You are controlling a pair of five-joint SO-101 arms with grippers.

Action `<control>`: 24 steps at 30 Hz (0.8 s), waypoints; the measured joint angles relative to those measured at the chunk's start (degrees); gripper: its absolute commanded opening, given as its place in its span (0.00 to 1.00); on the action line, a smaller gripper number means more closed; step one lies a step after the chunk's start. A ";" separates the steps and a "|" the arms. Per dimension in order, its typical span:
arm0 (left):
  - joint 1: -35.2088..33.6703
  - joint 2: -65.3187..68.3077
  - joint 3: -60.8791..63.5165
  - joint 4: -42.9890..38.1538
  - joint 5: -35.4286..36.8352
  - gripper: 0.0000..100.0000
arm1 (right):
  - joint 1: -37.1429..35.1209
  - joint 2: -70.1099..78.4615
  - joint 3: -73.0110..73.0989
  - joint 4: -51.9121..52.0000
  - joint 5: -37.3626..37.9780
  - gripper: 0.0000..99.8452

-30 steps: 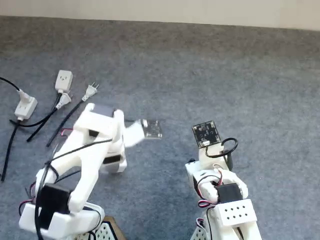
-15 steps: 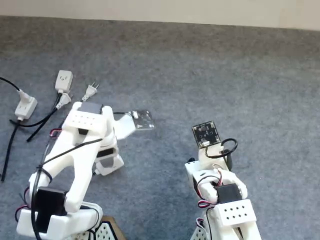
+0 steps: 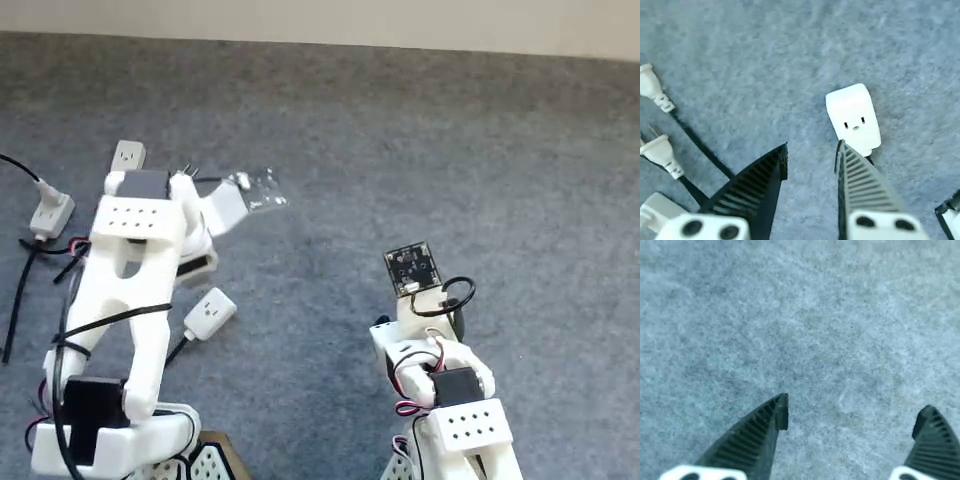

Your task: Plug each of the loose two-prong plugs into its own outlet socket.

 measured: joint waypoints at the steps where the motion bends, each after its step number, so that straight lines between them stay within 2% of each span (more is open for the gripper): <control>1: -0.44 0.00 0.35 0.09 0.00 0.17 | 0.00 0.00 0.00 0.00 0.00 0.38; 6: -0.62 0.00 6.68 -2.55 0.00 0.17 | 0.00 0.00 0.00 0.00 0.00 0.38; 12: -0.79 -0.18 18.81 -17.67 -0.09 0.17 | 0.00 0.00 0.00 0.00 0.00 0.38; 15: -3.34 -0.70 21.27 -22.59 -0.09 0.17 | 0.00 0.00 0.00 0.00 0.00 0.38; 20: -8.35 0.35 21.71 -26.20 -0.09 0.17 | 0.00 0.00 0.00 0.00 0.00 0.38; 24: -9.41 0.18 21.89 -26.37 -0.09 0.17 | 0.00 0.00 0.00 0.00 0.00 0.38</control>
